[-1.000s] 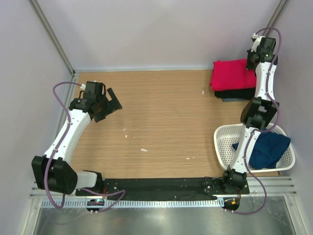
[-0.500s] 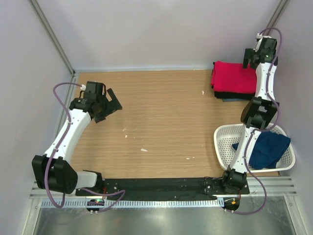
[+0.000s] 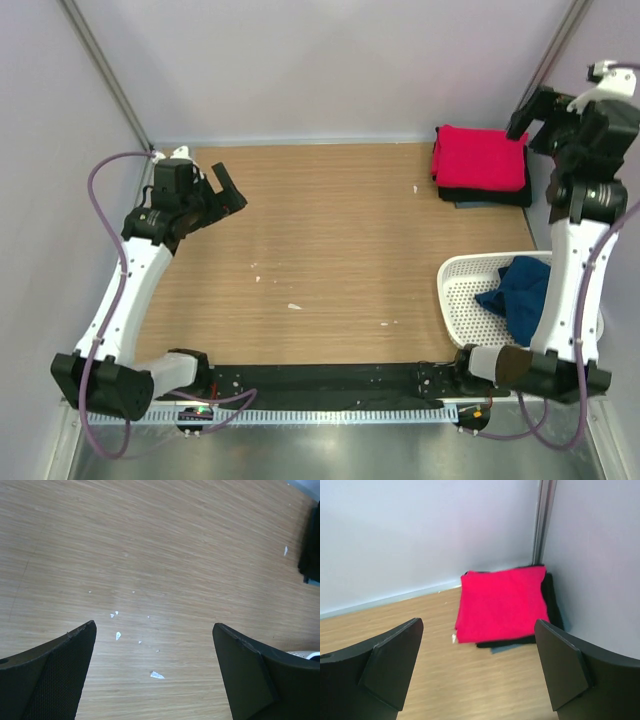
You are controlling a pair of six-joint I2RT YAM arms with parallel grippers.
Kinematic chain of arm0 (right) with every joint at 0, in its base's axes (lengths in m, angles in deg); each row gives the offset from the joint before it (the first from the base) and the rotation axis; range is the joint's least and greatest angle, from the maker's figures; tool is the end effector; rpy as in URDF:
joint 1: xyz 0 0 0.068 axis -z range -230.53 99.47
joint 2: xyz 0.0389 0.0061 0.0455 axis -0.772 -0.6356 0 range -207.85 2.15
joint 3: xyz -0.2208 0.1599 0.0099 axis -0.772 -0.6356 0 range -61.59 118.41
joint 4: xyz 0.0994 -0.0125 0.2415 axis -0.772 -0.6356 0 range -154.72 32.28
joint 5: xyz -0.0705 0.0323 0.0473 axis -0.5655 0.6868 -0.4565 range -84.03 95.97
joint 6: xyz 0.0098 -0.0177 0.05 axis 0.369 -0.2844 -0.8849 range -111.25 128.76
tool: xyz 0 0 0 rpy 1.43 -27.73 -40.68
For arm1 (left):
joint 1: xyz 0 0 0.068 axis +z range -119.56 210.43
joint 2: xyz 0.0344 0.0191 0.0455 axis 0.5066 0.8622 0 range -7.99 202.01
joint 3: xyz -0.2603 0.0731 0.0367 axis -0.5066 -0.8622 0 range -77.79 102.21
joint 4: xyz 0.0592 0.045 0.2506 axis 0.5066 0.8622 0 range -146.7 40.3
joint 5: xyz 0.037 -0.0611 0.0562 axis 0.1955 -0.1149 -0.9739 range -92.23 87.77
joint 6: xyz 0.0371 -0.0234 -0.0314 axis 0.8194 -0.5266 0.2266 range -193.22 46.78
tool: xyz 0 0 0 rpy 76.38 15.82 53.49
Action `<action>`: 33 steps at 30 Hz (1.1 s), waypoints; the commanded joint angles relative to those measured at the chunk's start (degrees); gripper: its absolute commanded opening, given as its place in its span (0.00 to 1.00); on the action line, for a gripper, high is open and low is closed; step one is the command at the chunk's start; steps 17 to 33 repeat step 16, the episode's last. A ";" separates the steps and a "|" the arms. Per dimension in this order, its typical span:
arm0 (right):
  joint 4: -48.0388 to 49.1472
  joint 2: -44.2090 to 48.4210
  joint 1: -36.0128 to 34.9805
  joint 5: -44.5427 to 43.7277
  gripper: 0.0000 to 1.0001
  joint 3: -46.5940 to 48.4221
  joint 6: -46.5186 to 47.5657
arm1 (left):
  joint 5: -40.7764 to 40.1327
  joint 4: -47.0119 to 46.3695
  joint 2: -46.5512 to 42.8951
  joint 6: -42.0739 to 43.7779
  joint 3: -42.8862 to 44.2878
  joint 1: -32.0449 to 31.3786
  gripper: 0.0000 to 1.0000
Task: Fold and stack the t-shirts
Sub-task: Reset both grippers
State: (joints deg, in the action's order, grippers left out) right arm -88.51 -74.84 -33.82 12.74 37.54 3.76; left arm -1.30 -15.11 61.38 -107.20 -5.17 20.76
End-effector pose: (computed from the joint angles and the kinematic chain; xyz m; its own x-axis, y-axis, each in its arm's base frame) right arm 0.2626 -0.0745 0.5022 -0.1283 0.1289 -0.9833 0.1861 0.9770 0.1038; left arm 0.2503 -0.0434 0.3664 -0.6079 -0.4631 -0.6449 -0.1918 0.8739 -0.4467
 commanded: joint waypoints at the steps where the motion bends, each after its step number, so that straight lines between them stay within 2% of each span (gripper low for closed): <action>1: -0.41 5.06 -0.01 0.89 1.00 -11.83 -6.43 | 1.97 -3.35 -4.67 2.07 -2.91 0.27 1.00; 5: -6.47 13.67 0.08 -0.17 1.00 -23.86 -12.39 | 0.31 -3.70 -10.63 1.64 -8.98 0.27 1.00; 7: -6.31 18.17 0.08 -0.70 1.00 -31.49 -13.63 | 0.30 -3.79 -12.40 1.20 -12.23 0.36 1.00; 8: -5.87 22.89 0.08 -0.79 1.00 -34.15 -14.25 | 0.39 -3.79 -13.37 0.67 -13.11 0.36 1.00; 12: -4.46 31.62 -0.45 -1.13 1.00 -43.05 -14.86 | 1.26 -4.40 -19.07 -1.79 -18.47 0.36 1.00; 16: -5.69 31.47 -0.98 -2.63 1.00 -44.11 -15.83 | 1.71 -4.58 -21.72 -2.94 -21.29 0.27 1.00; 33: -5.69 31.47 -0.98 -2.63 1.00 -44.11 -15.83 | 1.71 -4.58 -21.72 -2.94 -21.29 0.27 1.00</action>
